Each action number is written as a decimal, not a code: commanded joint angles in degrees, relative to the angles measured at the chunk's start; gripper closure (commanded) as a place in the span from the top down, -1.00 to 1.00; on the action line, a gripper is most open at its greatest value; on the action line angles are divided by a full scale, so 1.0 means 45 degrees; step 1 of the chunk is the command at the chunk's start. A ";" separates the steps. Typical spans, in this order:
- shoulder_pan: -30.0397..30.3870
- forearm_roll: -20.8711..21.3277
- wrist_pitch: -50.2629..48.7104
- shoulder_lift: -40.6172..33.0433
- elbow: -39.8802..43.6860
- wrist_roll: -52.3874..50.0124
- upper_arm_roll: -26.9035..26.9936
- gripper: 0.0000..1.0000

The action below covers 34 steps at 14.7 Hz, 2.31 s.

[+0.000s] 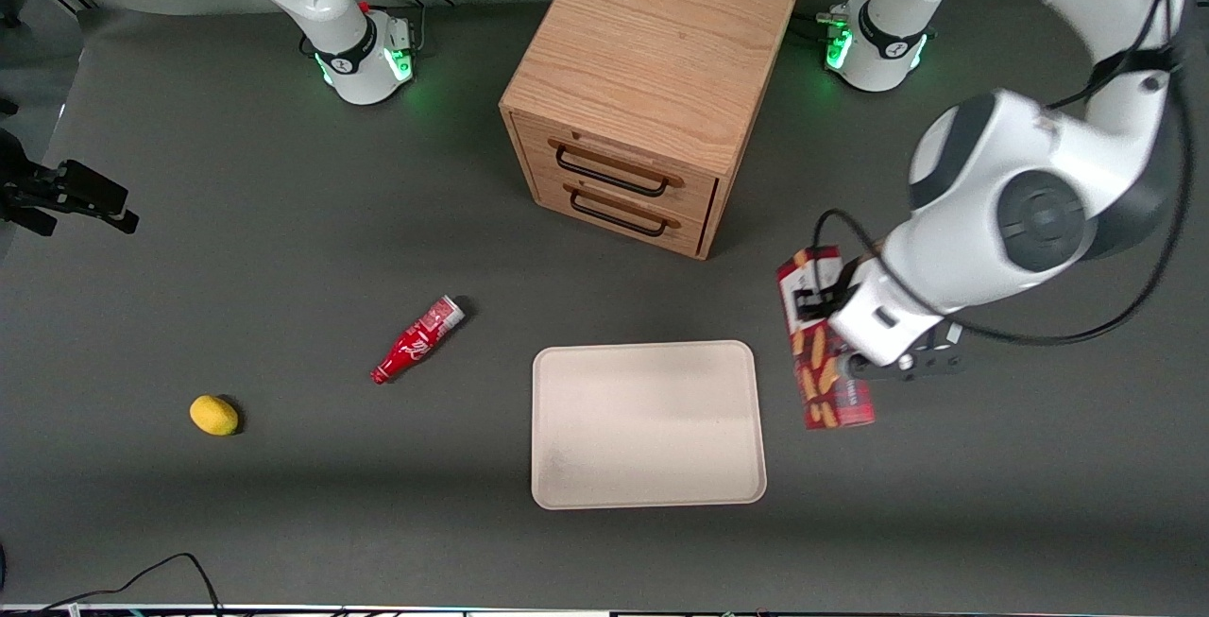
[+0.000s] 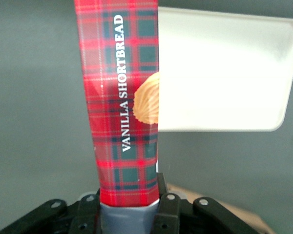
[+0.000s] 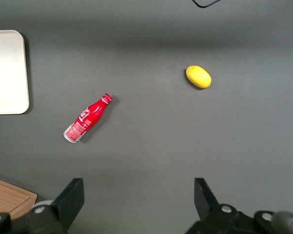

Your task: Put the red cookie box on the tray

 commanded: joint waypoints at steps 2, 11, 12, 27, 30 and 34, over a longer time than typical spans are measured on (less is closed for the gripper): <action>-0.0656 0.1442 0.2006 0.2014 0.0364 -0.0615 -0.0209 -1.00; -0.1185 0.3319 0.4081 0.3853 0.0325 -0.0478 -0.0072 -1.00; -0.1147 0.3398 0.4121 0.3990 0.0325 -0.0459 -0.0053 -1.00; -0.0971 0.3907 0.4903 0.4167 -0.0183 -0.0420 -0.0033 1.00; -0.0795 0.3887 0.4552 0.3895 -0.0144 -0.0400 -0.0052 1.00; -0.0404 0.3576 0.1980 0.2803 0.0518 -0.0166 -0.0481 1.00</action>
